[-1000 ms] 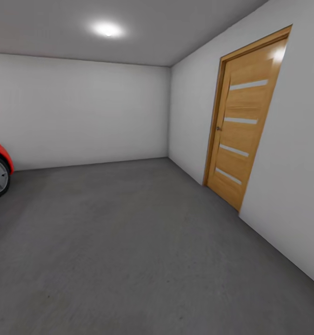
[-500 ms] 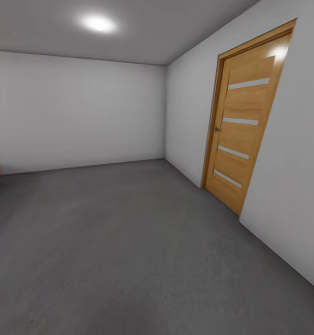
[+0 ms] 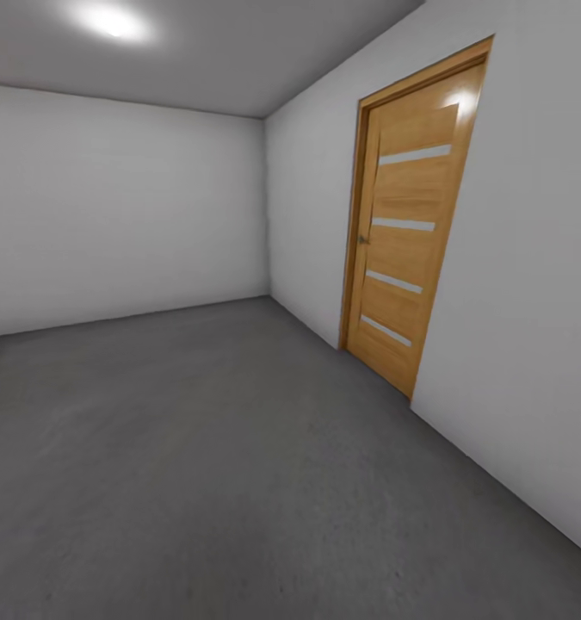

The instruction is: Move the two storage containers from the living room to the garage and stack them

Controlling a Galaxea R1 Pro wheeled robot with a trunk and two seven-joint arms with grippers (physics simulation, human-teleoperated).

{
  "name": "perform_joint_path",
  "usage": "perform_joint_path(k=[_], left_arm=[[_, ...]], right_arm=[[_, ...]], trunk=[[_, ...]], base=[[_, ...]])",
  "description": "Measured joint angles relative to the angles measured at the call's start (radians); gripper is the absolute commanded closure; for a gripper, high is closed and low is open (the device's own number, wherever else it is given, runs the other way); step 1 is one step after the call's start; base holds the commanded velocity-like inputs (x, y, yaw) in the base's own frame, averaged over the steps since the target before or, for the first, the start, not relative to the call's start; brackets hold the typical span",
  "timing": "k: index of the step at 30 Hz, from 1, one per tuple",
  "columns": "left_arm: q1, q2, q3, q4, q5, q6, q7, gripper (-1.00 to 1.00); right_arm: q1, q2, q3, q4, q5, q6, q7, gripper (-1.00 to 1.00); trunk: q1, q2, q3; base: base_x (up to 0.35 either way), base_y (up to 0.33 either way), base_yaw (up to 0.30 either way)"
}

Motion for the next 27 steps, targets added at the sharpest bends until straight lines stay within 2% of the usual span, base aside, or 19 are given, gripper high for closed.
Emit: perform_joint_path(k=[5,27], left_arm=[[0.0,0.0,0.0,0.0,0.0,0.0,0.0,-1.0],[0.0,0.0,0.0,0.0,0.0,0.0,0.0,-1.0]], right_arm=[[0.0,-0.001,0.001,0.0,0.0,0.0,-0.002,-1.0],[0.0,-0.001,0.0,0.0,0.0,-0.002,-0.004,-1.0]], trunk=[[0.0,0.0,0.0],[0.0,0.0,0.0]], base=[[0.324,0.0,-0.095],[0.324,0.0,-0.001]])
